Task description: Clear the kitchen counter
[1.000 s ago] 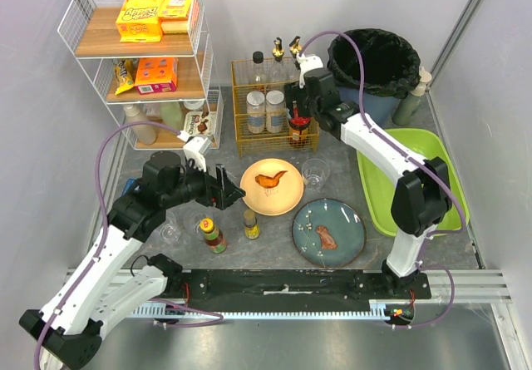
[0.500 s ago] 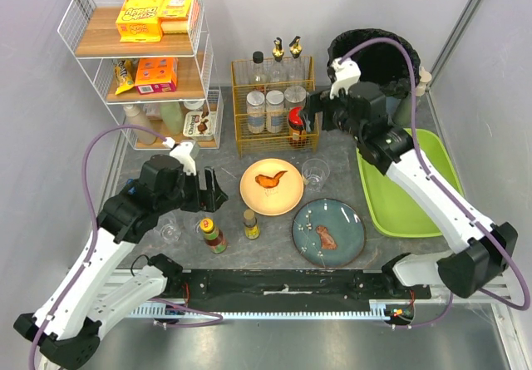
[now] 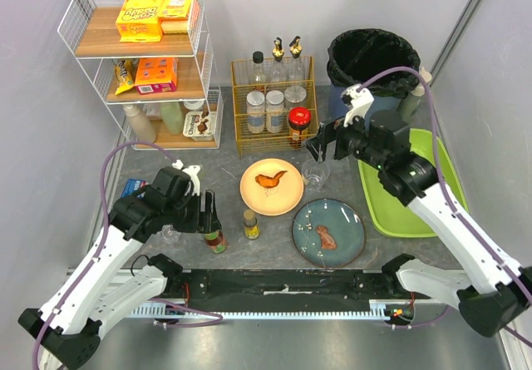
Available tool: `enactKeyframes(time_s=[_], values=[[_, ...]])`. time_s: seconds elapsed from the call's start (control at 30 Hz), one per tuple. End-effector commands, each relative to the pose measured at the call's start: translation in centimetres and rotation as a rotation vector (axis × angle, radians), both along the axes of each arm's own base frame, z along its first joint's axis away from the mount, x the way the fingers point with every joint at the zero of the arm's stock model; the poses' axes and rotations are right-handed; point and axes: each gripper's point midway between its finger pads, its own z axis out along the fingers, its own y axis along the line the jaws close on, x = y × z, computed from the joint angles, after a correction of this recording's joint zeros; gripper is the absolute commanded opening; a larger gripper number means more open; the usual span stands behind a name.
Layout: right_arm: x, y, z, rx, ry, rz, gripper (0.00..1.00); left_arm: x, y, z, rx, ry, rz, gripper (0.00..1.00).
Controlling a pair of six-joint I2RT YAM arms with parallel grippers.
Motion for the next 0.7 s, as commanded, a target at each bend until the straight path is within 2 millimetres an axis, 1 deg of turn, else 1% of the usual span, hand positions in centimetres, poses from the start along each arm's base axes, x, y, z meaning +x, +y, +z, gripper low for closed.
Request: enactKeyframes(time_s=[0.0, 0.03, 0.13, 0.17, 0.2, 0.3, 0.33, 0.37, 0.4, 0.47, 0.53, 0.67], values=[[-0.9, -0.1, 4.4, 0.047, -0.126, 0.038, 0.98, -0.7, -0.4, 0.2, -0.018, 0.024, -0.037, 0.75], [-1.0, -0.2, 4.4, 0.044, -0.128, 0.034, 0.98, -0.8, -0.4, 0.1, -0.019, 0.029, -0.039, 0.73], [-0.7, -0.5, 3.9, 0.034, -0.116, 0.015, 0.98, -0.9, -0.6, 0.0, -0.019, 0.043, -0.047, 0.63], [-0.6, -0.5, 3.8, 0.030, -0.114, 0.009, 0.98, -1.1, -0.7, 0.1, -0.025, 0.050, -0.058, 0.58], [-0.5, -0.6, 3.5, 0.024, -0.105, 0.001, 0.98, -1.2, -0.9, 0.1, -0.031, 0.060, -0.065, 0.49], [-0.2, -0.8, 3.3, 0.015, -0.099, -0.021, 0.98, -1.3, -0.7, 0.7, -0.028, 0.058, -0.063, 0.37], [-0.2, -0.9, 3.2, 0.016, -0.098, -0.023, 0.98, -1.3, -0.6, 0.9, -0.024, 0.050, -0.060, 0.32], [-0.1, -0.9, 3.2, 0.016, -0.098, -0.023, 0.98, -1.3, -0.4, 1.0, -0.017, 0.050, -0.056, 0.25], [-0.1, -0.8, 3.2, 0.017, -0.096, -0.022, 0.98, -1.2, -0.4, 1.4, -0.017, 0.041, -0.054, 0.20], [-0.1, -0.8, 3.0, 0.014, -0.092, -0.025, 0.98, -0.9, -0.2, 1.9, -0.008, 0.021, -0.046, 0.13], [0.0, -1.0, 3.1, 0.013, -0.094, -0.031, 0.98, -0.3, 0.0, 2.4, 0.006, 0.001, -0.032, 0.02], [-0.2, -1.2, 3.2, 0.013, -0.098, -0.038, 0.98, 1.1, 0.5, 4.2, 0.026, -0.066, 0.009, 0.02]])
